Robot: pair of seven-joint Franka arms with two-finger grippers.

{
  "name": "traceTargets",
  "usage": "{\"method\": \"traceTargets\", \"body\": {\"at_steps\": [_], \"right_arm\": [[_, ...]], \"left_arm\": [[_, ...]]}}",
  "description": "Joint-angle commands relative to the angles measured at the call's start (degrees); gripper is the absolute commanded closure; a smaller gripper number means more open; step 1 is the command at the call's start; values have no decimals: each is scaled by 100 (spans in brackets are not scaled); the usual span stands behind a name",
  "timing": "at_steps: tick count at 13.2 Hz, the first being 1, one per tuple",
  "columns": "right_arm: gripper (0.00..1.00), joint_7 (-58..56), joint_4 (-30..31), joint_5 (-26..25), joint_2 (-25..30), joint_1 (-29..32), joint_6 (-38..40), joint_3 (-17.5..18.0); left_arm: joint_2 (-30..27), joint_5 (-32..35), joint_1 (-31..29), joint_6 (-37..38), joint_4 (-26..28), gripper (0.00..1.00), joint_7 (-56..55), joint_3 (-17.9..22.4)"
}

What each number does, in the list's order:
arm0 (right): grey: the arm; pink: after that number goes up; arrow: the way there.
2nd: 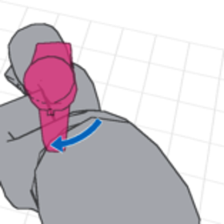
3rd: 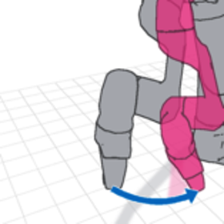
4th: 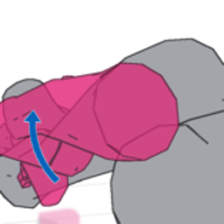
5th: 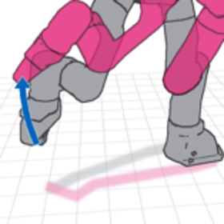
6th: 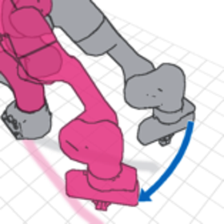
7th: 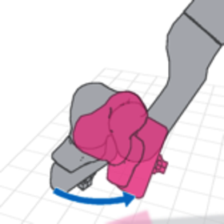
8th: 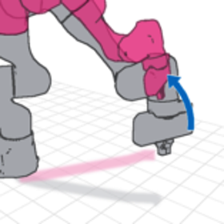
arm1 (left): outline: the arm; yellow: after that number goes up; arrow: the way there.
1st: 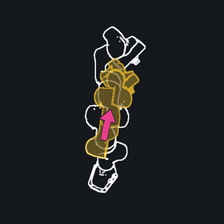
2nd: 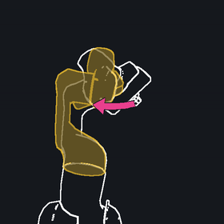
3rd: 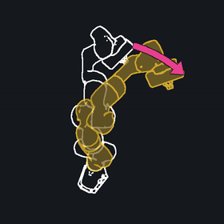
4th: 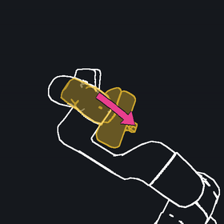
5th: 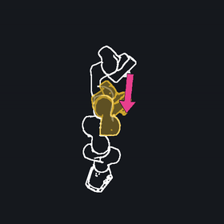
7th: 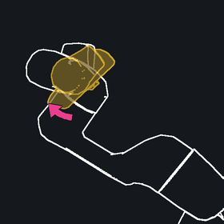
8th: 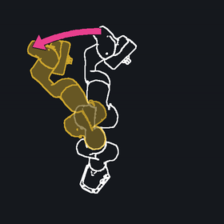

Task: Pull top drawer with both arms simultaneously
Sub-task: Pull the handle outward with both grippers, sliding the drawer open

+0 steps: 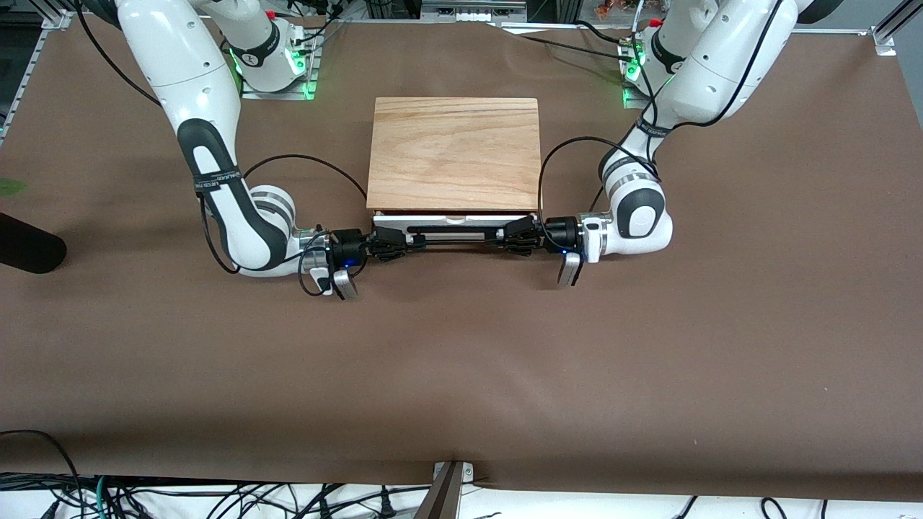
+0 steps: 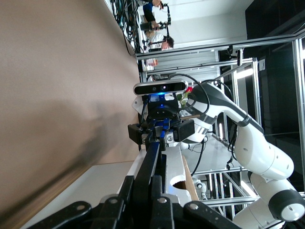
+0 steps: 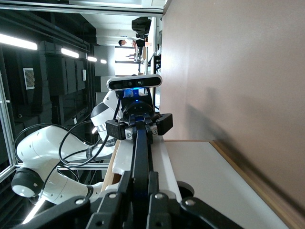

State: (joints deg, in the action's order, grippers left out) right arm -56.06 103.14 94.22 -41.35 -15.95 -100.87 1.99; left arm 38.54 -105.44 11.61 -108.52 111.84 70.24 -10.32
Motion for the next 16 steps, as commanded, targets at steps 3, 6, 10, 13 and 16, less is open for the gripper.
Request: {"method": "traceTargets", "body": {"at_steps": [3, 6, 10, 13, 16], "right_arm": [[100, 455, -673, 307, -66, 347, 32, 3], [100, 455, -778, 299, -136, 391, 32, 3], [100, 455, -857, 299, -207, 417, 24, 3], [100, 464, -998, 299, -286, 452, 32, 3], [100, 665, -1086, 281, -321, 470, 32, 3]], "left_arm": [[197, 401, -54, 208, -75, 100, 42, 408], [259, 401, -45, 217, -145, 100, 42, 452], [329, 401, -45, 287, -207, 100, -45, 504], [329, 401, -45, 296, -285, 100, -159, 557], [373, 401, -45, 453, -338, 100, -256, 653]]}}
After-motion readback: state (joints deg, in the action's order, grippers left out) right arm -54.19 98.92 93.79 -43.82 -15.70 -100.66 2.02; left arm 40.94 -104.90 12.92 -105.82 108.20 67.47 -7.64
